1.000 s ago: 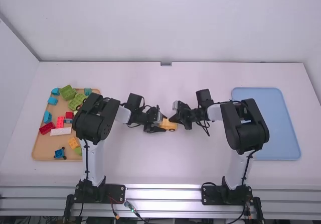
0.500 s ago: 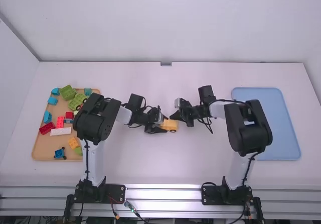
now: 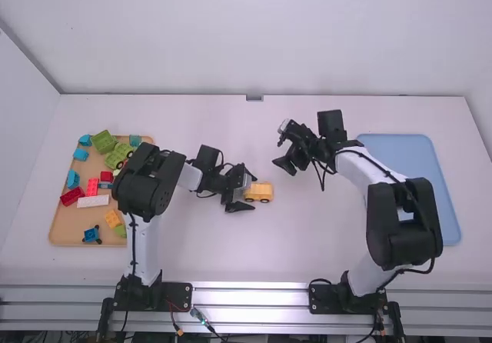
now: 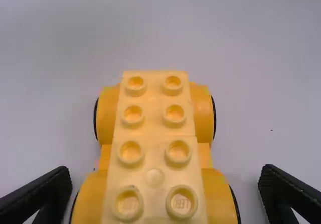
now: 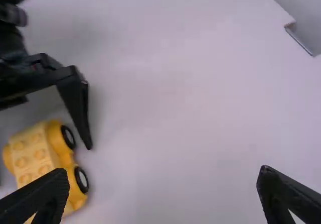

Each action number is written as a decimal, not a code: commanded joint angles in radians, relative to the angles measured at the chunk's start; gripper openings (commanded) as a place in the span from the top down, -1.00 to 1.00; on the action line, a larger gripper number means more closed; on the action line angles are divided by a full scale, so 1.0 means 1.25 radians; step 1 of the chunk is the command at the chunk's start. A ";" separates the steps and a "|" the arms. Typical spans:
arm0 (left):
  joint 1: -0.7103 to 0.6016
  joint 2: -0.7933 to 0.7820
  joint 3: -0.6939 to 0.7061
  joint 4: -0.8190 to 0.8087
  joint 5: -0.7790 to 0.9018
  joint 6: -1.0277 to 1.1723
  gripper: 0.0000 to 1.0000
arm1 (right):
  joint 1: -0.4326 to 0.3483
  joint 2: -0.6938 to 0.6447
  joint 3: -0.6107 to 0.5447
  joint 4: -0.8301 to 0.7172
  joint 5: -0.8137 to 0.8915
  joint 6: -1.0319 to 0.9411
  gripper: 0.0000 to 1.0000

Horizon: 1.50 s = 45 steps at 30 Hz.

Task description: Assemble lego blocks to make yellow taxi

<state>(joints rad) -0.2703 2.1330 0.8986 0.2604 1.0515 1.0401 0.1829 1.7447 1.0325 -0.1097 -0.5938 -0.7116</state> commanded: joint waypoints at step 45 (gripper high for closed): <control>0.750 -0.324 0.173 -1.003 -0.883 -1.050 -0.98 | -0.001 0.001 0.001 0.292 0.105 0.009 -0.98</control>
<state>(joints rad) 0.6640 1.7390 1.1366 -0.9867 0.0376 -0.2173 0.1829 1.7447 1.0325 0.2504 -0.4648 -0.6819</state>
